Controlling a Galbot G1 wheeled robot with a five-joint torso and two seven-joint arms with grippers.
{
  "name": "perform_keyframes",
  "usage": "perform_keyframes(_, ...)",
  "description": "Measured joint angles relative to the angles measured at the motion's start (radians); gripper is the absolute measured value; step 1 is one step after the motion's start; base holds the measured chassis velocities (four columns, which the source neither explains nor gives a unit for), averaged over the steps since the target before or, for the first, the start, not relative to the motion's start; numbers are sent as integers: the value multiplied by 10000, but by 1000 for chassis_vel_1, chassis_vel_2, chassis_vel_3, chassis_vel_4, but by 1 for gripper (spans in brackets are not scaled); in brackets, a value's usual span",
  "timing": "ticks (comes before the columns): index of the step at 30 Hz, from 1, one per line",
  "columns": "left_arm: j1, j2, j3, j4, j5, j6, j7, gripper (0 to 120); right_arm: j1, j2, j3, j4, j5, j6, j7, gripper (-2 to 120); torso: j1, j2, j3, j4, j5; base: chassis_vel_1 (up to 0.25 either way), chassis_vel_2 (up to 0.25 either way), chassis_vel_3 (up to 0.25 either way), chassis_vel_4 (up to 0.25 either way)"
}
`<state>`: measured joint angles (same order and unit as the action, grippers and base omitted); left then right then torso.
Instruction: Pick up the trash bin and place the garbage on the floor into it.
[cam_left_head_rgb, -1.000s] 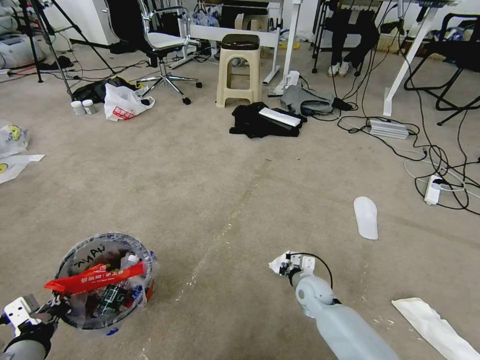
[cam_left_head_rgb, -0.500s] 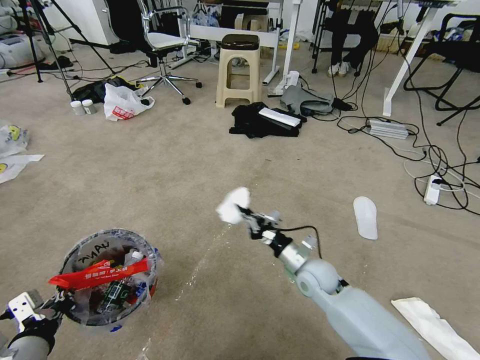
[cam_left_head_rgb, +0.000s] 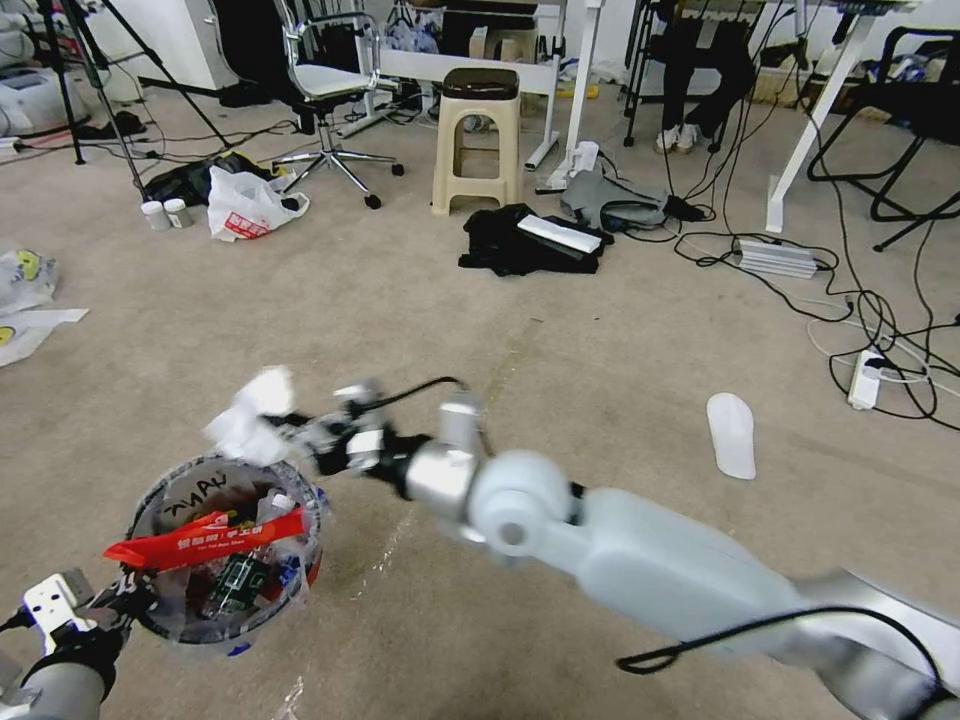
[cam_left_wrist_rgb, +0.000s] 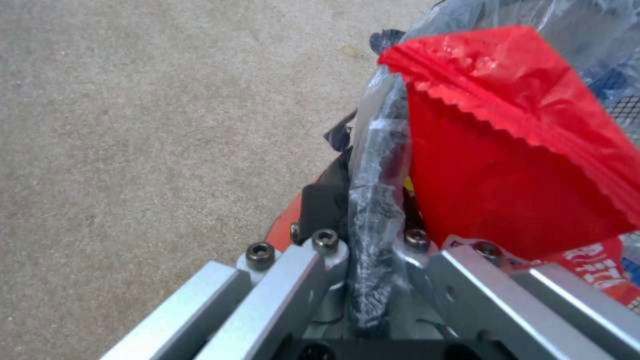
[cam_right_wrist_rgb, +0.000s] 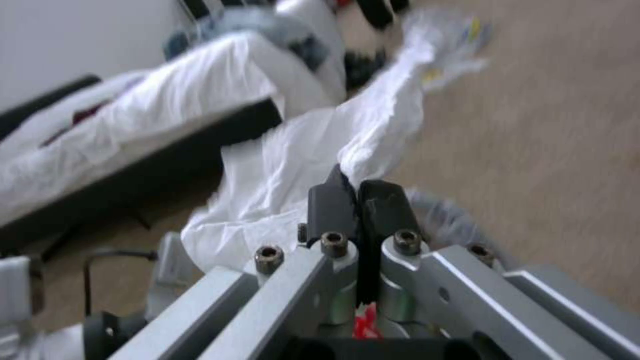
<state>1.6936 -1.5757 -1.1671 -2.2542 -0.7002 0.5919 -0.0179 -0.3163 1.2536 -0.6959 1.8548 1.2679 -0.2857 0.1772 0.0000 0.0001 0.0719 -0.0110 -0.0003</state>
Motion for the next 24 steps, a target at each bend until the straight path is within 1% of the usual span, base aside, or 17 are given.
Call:
perform_keyframes(2,-12,5,-33,-12,-41,-2,-3,0,93,321,-327,-203,108,-429,508,0,0,0,0,-3,1,0,0,0,0)
perform_keyframes(5,-30,5,-35,-12,-51,-1,-6,0,113,416,-455,-239,110,-659,788,0,0,0,0,-4,0,0,0,0,0)
perform_keyframes(6,-56,-4,-36,-6,-53,-4,-7,0,115,506,-621,-248,123,-1110,1126,0,0,0,0,-3,1,0,0,0,0)
perform_keyframes(8,-67,-12,-35,12,-53,-6,-7,0,116,553,-698,-273,103,-1275,1275,0,0,0,0,-4,1,0,0,0,0)
perform_keyframes(11,-71,-30,-34,69,-48,-17,-8,0,137,734,-903,-563,-118,-1490,1548,0,0,-1,0,-3,1,0,0,0,0)
perform_keyframes(13,-52,-46,-46,76,-46,-40,-5,0,259,933,-959,-967,-98,-2030,1984,0,0,0,0,-1,1,0,0,0,0)
perform_keyframes(14,-52,-46,-46,76,-46,-40,-5,0,259,933,-959,-967,-98,-2030,1984,0,0,0,0,-1,1,0,0,0,0)
perform_keyframes(16,-19,-96,-55,76,-22,-49,9,0,314,1112,-1015,-1405,-169,-2415,2239,0,0,0,0,-2,0,0,0,0,0)
perform_keyframes(24,37,-146,-68,70,34,-89,54,0,275,1345,-1101,-1629,-365,-2508,2367,0,0,0,0,-1,2,0,0,0,0)
